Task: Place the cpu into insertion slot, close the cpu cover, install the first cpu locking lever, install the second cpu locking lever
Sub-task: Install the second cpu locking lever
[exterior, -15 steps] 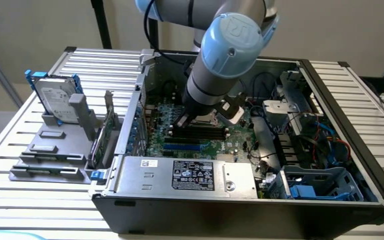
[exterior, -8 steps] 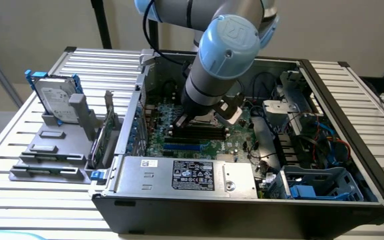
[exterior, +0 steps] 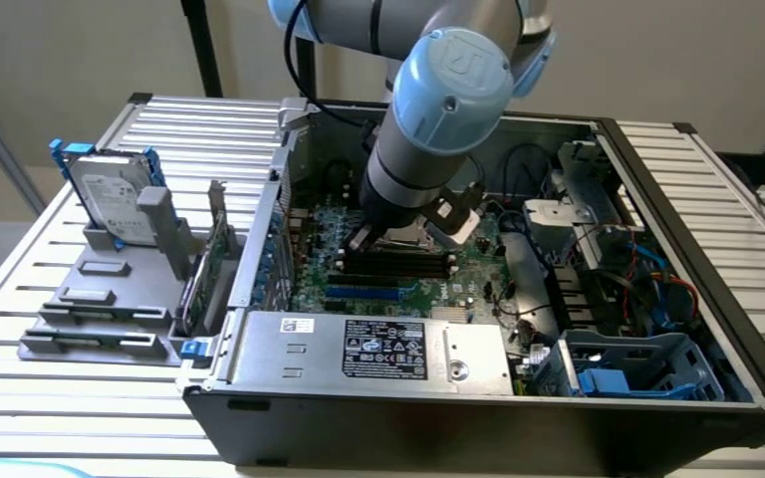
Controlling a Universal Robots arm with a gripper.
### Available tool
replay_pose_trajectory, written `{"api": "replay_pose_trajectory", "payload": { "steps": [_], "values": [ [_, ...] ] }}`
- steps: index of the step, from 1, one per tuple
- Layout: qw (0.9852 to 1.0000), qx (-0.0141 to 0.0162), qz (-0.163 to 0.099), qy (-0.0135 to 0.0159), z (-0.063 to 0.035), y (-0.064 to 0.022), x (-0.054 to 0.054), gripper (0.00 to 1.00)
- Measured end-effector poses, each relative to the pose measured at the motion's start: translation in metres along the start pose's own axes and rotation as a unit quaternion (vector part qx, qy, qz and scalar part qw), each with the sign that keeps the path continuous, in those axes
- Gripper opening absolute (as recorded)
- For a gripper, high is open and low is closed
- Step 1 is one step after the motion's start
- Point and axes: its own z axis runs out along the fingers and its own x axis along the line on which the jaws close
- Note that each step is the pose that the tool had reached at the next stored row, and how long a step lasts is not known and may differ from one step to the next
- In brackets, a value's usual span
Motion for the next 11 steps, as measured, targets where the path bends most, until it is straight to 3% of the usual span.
{"api": "replay_pose_trajectory", "payload": {
  "steps": [11],
  "values": [
    [1.0000,-0.0042,-0.003,0.0028,0.0062,0.0023,-0.0016,0.11]
  ]
}}
